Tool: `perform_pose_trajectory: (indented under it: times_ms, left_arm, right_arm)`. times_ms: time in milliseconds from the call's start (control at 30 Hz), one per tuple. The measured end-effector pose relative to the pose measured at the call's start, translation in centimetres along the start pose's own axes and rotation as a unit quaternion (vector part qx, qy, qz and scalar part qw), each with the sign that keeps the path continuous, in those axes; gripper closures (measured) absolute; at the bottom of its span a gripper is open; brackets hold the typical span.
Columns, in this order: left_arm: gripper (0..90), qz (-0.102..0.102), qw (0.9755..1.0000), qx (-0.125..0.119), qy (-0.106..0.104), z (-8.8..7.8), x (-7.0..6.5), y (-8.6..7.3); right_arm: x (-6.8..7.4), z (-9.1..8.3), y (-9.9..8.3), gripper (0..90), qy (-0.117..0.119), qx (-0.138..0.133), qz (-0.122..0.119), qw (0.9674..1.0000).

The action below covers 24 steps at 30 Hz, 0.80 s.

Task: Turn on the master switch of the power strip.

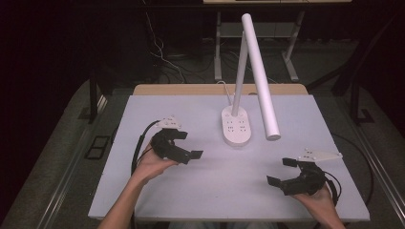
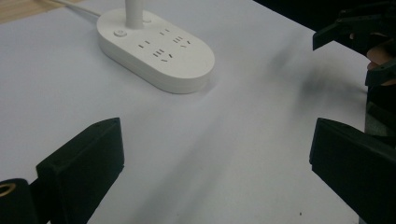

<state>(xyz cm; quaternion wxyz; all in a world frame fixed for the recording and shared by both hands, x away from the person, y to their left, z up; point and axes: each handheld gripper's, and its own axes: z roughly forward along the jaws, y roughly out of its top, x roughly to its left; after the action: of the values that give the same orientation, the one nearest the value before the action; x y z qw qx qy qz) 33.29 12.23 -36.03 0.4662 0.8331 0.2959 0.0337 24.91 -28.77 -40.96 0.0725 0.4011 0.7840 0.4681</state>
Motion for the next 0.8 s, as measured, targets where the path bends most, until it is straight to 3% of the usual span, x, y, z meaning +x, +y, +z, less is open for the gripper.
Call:
perform_pose_trajectory:
  times_ms: [367,800]
  left_arm:
    - [2.3,0.015,0.9998,0.01,-0.001,0.7,0.6,1.9]
    - [2.9,0.015,0.9994,0.029,-0.01,2.3,1.5,3.6]
  right_arm:
    - [0.0,-0.1,0.0,0.2,0.0,0.001,0.003,1.0]
    - [-0.2,-0.1,0.0,0.2,-0.001,0.0,-0.003,1.0]
